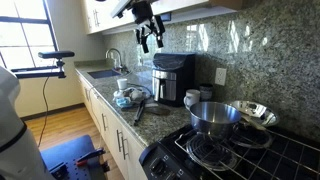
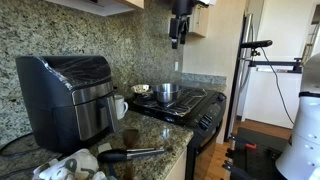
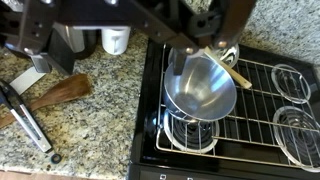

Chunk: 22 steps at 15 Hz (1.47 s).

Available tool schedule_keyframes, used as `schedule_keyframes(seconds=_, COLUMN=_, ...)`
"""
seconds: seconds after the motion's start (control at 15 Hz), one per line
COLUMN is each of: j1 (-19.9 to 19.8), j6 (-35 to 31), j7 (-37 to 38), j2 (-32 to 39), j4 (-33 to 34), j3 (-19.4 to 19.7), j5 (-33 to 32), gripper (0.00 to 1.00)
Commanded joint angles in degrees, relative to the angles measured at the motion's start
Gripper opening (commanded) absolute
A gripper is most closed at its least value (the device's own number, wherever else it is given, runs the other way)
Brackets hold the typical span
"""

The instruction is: Move the tongs to the right

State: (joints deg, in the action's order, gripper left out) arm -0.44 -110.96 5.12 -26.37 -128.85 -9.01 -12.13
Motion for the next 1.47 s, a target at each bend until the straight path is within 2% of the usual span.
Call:
schedule_keyframes(seconds=0.0, j1=1.14, j6=0.22, j7=0.41, j2=0.13, j4=0.14, j3=0.91, j5=-0.47, gripper=1.00)
schedule_keyframes(seconds=1.0, j1=1.56, j6=-0.03, j7=0.39, j2=0.34, j4=0.01, j3=1.15, j5=-0.68, gripper=1.00)
schedule_keyframes(seconds=1.4, j1=3.42, j6=-3.23, j7=-0.36, j2=5.11, j4=-2.04, j3=0.76, j5=-0.08, gripper=1.00)
